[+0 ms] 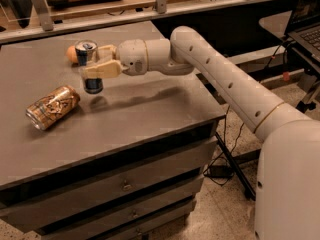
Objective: Move redbull can near orange can
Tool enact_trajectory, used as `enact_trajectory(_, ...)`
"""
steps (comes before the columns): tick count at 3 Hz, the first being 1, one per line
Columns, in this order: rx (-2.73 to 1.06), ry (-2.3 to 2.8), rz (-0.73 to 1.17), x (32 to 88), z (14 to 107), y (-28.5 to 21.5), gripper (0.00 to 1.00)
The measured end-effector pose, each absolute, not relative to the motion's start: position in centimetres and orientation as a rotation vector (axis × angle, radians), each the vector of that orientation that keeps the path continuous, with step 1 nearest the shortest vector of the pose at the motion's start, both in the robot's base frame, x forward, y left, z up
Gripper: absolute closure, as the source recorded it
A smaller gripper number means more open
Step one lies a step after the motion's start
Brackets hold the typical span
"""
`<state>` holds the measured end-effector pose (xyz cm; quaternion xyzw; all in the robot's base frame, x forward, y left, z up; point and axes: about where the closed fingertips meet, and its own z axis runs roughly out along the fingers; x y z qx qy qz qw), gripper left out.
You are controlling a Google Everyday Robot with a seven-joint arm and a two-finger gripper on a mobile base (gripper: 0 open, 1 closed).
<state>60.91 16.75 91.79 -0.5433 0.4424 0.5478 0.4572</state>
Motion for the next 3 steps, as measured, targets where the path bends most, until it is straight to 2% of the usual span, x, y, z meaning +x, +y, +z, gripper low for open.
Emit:
enact_trajectory(2, -1.348, 1.137, 1.344, 60.3, 90.0, 16.8, 0.99)
enact_trajectory(3, -1.356, 1.16, 1.337, 60.3, 89.4, 16.8, 0.77)
